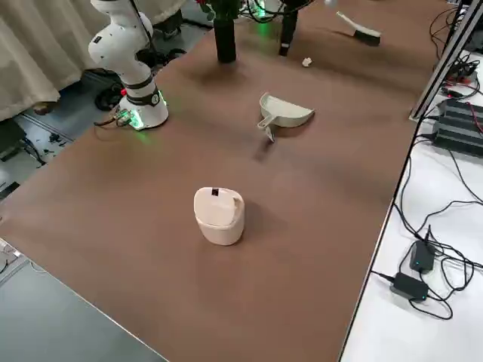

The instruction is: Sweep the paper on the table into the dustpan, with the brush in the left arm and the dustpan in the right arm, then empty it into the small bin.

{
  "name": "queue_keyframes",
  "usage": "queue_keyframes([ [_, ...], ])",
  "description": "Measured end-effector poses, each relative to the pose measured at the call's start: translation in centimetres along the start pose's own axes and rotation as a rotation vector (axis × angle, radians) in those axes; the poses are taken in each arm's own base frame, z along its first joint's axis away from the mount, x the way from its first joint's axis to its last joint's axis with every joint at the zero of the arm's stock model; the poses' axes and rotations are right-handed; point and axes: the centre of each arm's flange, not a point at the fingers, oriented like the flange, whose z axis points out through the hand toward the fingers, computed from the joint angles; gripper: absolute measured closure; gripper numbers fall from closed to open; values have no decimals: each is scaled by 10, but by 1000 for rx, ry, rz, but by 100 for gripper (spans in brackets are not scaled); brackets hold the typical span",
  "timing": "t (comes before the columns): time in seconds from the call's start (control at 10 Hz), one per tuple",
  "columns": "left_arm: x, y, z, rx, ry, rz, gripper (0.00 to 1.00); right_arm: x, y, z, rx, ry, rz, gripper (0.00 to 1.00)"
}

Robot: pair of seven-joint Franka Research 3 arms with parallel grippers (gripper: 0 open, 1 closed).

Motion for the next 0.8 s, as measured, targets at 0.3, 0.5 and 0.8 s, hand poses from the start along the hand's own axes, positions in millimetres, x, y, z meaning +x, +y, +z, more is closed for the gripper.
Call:
queue_keyframes([
  [0.3,-14,13,84,23,34,36,0,15,-52,56,-68,-10,-353,0],
  [0.5,-26,15,126,23,60,44,2,6,-75,113,-117,-4,-581,0],
  [0.8,-35,21,184,17,70,60,12,-8,-86,183,-167,-24,-763,0],
])
